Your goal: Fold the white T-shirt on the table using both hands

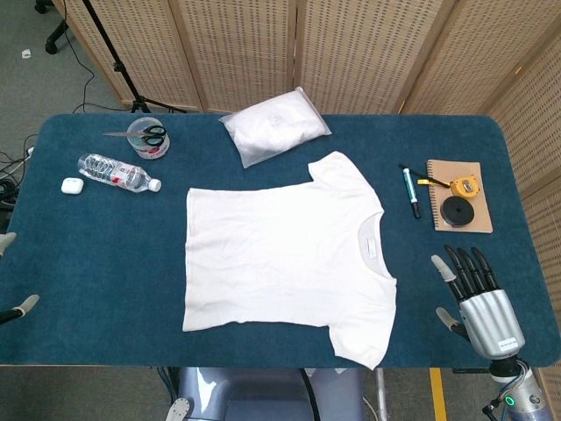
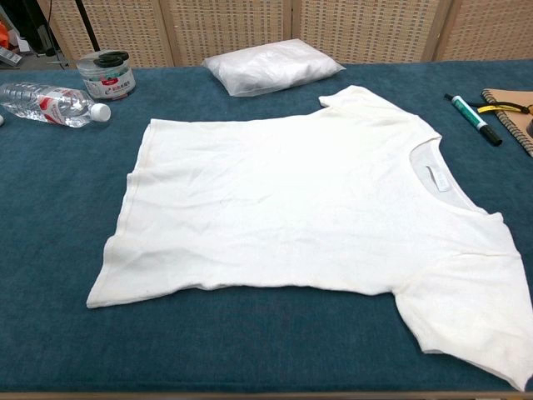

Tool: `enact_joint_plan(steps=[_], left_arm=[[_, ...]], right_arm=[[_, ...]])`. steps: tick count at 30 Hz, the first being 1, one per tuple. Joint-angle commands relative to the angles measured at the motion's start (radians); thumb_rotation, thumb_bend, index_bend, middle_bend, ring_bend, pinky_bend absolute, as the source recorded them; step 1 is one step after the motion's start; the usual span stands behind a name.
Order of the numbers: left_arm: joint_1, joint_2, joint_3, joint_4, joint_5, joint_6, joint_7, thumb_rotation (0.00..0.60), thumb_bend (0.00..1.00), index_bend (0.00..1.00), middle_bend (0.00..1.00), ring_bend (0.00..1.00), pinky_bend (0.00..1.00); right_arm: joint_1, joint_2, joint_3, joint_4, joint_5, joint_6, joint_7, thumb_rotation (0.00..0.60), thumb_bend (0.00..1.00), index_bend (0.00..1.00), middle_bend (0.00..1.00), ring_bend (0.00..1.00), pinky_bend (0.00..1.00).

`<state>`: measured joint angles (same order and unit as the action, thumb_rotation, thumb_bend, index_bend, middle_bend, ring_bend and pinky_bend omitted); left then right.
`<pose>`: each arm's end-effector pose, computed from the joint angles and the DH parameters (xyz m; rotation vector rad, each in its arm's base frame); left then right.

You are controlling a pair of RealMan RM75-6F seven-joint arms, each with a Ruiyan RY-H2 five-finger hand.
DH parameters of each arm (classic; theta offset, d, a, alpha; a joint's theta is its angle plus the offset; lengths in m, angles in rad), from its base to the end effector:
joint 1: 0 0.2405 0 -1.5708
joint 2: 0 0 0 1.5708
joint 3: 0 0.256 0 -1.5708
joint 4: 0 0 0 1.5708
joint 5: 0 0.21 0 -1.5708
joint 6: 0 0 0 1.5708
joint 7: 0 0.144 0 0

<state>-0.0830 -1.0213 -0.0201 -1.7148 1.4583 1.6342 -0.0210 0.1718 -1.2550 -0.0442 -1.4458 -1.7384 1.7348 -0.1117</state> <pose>-0.2976 0.1721 0.1985 -1.2724 -0.8456 -0.9747 -0.2764 -0.1816 0.1355 1.5572 -0.5281 1.1058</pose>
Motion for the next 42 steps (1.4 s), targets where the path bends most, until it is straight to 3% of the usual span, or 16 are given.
enact_joint_plan(steps=[1, 5, 10, 14, 20, 27, 42], left_arm=[[0.007, 0.017, -0.001, -0.019, -0.009, -0.015, -0.011, 0.600, 0.00, 0.00, 0.00, 0.00, 0.00], [0.006, 0.030, -0.003, -0.030, -0.015, -0.041, -0.020, 0.600, 0.00, 0.00, 0.00, 0.00, 0.00], [0.009, 0.036, -0.009, -0.032, -0.009, -0.050, -0.026, 0.600, 0.00, 0.00, 0.00, 0.00, 0.00], [0.003, 0.036, -0.013, -0.028, -0.014, -0.074, -0.025, 0.600, 0.00, 0.00, 0.00, 0.00, 0.00], [-0.001, 0.032, -0.021, -0.036, -0.024, -0.095, -0.007, 0.600, 0.00, 0.00, 0.00, 0.00, 0.00], [-0.007, 0.028, -0.017, -0.033, -0.018, -0.123, 0.003, 0.600, 0.00, 0.00, 0.00, 0.00, 0.00], [-0.010, 0.018, -0.020, -0.028, -0.017, -0.149, 0.020, 0.600, 0.00, 0.00, 0.00, 0.00, 0.00]], right_arm=[[-0.023, 0.003, 0.023, -0.023, 0.023, 0.012, -0.026, 0.600, 0.00, 0.00, 0.00, 0.00, 0.00], [-0.026, 0.017, 0.020, -0.024, 0.020, -0.009, 0.002, 0.600, 0.00, 0.00, 0.00, 0.00, 0.00], [0.005, 0.051, -0.031, -0.006, -0.031, -0.100, 0.119, 0.600, 0.00, 0.00, 0.00, 0.00, 0.00], [0.033, 0.016, -0.066, 0.128, -0.125, -0.105, 0.226, 0.600, 0.00, 0.03, 0.00, 0.00, 0.00], [0.058, -0.086, -0.133, 0.364, -0.241, -0.097, 0.349, 0.600, 0.00, 0.15, 0.01, 0.00, 0.00], [0.067, -0.169, -0.164, 0.495, -0.279, -0.109, 0.359, 0.600, 0.00, 0.21, 0.04, 0.00, 0.00], [0.102, -0.296, -0.177, 0.611, -0.273, -0.165, 0.345, 0.600, 0.00, 0.27, 0.07, 0.00, 0.00]])
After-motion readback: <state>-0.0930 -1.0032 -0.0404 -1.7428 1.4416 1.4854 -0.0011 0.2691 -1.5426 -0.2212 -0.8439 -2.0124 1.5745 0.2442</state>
